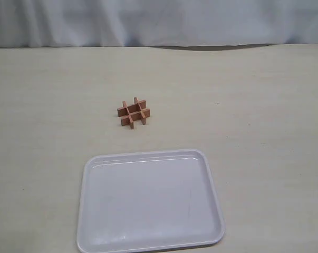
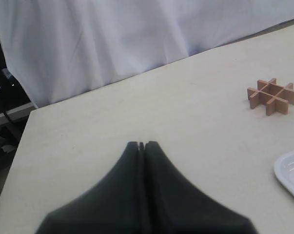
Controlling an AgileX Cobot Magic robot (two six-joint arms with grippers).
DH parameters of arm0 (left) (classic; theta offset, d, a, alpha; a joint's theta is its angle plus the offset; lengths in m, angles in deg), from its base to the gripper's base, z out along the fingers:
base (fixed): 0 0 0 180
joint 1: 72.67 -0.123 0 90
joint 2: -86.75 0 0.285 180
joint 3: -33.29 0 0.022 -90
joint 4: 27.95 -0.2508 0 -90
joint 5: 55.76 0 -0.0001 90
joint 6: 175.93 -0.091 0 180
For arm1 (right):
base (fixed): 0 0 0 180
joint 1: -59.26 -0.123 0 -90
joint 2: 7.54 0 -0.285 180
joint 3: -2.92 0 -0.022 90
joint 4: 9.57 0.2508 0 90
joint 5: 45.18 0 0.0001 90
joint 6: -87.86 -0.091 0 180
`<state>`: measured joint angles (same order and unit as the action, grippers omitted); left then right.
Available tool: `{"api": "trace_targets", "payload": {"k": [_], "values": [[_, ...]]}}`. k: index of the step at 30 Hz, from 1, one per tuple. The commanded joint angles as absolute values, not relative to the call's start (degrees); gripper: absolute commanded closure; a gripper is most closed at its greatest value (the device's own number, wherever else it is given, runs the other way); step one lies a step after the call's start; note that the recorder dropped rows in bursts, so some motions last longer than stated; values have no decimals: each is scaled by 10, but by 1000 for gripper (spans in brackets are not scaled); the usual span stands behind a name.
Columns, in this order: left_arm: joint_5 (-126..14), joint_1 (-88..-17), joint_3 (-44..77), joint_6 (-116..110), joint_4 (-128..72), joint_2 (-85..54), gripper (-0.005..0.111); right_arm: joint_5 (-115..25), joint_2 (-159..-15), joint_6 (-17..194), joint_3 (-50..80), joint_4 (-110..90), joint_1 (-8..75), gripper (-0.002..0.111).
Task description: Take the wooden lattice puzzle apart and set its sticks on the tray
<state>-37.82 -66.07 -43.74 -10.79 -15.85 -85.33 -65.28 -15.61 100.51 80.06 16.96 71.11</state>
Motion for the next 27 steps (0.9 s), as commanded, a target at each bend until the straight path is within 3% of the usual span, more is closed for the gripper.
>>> {"api": "trace_targets", "payload": {"k": [1,12,22,27], "values": [[-383,-667,-439,-111,-157,-855,107,-649,-153,1007,801,171,714,104],[-383,-667,-439,-111,-157,-855,107,-627,-153,1007,801,171,714,104],[-383,-667,-439,-111,-157,-855,107,-251,-153,1006,801,171,714,104],[-383,-667,-439,-111,-157,-855,107,-136,-153,1006,801,171,714,104]]}}
